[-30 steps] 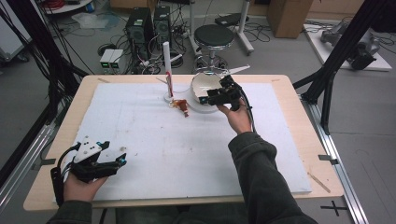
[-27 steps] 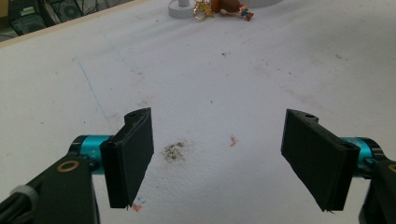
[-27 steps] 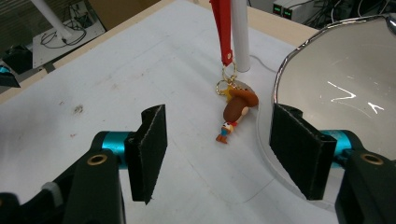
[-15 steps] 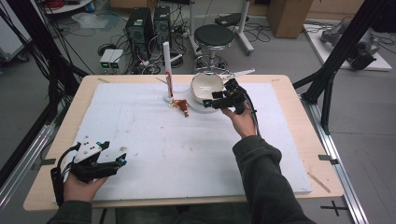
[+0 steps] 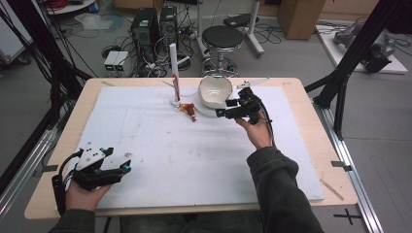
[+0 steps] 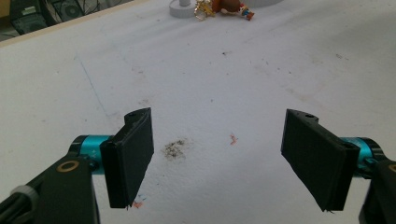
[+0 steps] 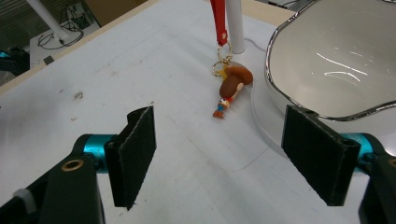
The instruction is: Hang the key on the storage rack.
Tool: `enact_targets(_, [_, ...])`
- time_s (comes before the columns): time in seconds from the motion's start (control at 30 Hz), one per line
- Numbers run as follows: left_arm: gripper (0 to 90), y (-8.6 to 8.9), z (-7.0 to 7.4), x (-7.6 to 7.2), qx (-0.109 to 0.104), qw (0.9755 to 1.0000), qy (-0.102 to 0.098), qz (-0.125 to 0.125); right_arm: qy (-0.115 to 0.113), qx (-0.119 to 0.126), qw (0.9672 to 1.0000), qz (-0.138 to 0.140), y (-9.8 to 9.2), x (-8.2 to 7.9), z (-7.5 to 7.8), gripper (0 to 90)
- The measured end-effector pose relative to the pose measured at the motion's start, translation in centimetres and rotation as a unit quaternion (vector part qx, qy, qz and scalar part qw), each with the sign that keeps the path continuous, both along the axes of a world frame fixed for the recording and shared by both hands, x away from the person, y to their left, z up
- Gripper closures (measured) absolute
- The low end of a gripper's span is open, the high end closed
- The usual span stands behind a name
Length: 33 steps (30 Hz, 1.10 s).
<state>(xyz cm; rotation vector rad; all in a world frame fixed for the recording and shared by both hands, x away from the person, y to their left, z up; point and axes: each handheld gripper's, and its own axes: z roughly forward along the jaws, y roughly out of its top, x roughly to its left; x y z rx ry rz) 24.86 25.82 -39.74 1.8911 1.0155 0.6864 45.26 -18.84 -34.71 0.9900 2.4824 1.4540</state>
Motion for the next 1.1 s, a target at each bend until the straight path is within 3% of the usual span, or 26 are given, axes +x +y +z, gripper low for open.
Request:
enact_targets(0.53, [25.7,0.0,0.0,0.0,-0.002,1.0,0.001,0.002,0.002,-0.004,0.9999,-0.013,-1.9,-1.1,-0.7,21.8])
enact_targets(1.1, [25.7,0.0,-0.1,0.0,-0.004,1.0,0.003,0.005,-0.012,-0.008,0.9997,-0.022,-3.6,-2.5,-1.1,19.0])
